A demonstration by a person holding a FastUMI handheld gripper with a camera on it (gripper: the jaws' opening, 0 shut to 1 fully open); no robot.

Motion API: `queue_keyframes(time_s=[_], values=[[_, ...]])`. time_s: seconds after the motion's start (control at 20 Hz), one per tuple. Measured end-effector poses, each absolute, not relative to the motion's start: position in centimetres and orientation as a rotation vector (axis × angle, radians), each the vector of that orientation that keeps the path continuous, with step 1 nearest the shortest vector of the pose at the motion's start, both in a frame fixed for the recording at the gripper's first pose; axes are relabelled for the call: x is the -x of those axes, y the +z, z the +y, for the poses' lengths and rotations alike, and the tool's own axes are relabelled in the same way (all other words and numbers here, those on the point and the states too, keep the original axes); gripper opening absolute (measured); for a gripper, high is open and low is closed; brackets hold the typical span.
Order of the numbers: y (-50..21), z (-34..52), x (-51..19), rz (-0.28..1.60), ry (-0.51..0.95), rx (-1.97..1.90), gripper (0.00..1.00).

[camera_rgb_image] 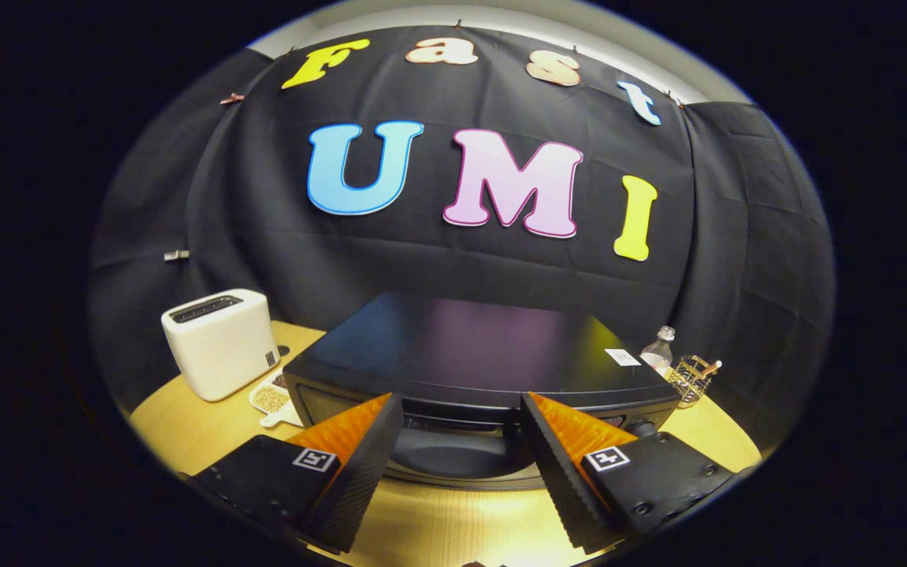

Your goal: Open the toaster oven, put the food inside, and close the toaster oven door.

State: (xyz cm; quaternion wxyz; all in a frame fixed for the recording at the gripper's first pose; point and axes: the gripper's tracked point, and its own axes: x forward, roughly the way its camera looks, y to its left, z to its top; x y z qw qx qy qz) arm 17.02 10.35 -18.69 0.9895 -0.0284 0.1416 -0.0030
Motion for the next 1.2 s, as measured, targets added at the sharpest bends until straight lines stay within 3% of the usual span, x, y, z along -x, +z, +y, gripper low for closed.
queue_keyframes(time_s=[0.4, 1.2], values=[[-19.6, 10.4, -15.9, 0.359, -0.023, -0.006, 1.0], [-25.5, 10.7, -5.5, 0.498, 0.032, 0.028, 0.99]])
